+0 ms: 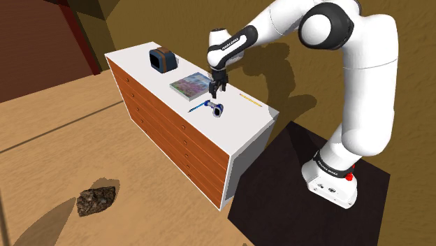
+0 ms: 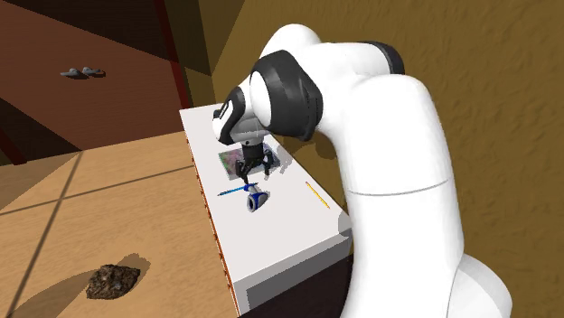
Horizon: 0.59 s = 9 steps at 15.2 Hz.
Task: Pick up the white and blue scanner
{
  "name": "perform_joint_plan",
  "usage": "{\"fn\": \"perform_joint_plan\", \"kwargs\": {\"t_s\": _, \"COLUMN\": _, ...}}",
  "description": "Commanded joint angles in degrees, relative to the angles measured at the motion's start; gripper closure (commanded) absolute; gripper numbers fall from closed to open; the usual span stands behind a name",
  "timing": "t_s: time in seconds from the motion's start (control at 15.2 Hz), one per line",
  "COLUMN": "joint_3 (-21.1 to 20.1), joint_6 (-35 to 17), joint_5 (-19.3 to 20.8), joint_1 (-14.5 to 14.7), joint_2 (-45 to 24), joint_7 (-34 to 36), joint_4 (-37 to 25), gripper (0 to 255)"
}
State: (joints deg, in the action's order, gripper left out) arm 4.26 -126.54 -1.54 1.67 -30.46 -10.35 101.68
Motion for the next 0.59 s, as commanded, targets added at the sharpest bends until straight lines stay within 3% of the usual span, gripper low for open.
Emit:
{"fn": "perform_joint_plan", "kwargs": {"t_s": 0.0, "joint_3": -0.3, "joint_6": 0.5, "joint_5": -0.2, "joint_1": -0.1, "joint_2": -4.5, "joint_7": -0.3, "joint_4": -4.3, "gripper": 0}}
{"fn": "perform_joint_plan", "kwargs": {"t_s": 0.26, "joint_3": -1.0, "joint_6": 2.5, "joint_5": -0.4, "joint_1": -0.3, "joint_2": -14.4, "joint_7": -0.8, "joint_4": -14.8, "gripper": 0}}
{"fn": "perform_joint_plan", "kwargs": {"t_s": 0.53, "joint_3": -1.1, "joint_6": 1.5, "joint_5": -0.5, "joint_1": -0.4, "joint_2": -17.2, "joint_7": -0.9, "joint_4": -16.4, "gripper": 0}}
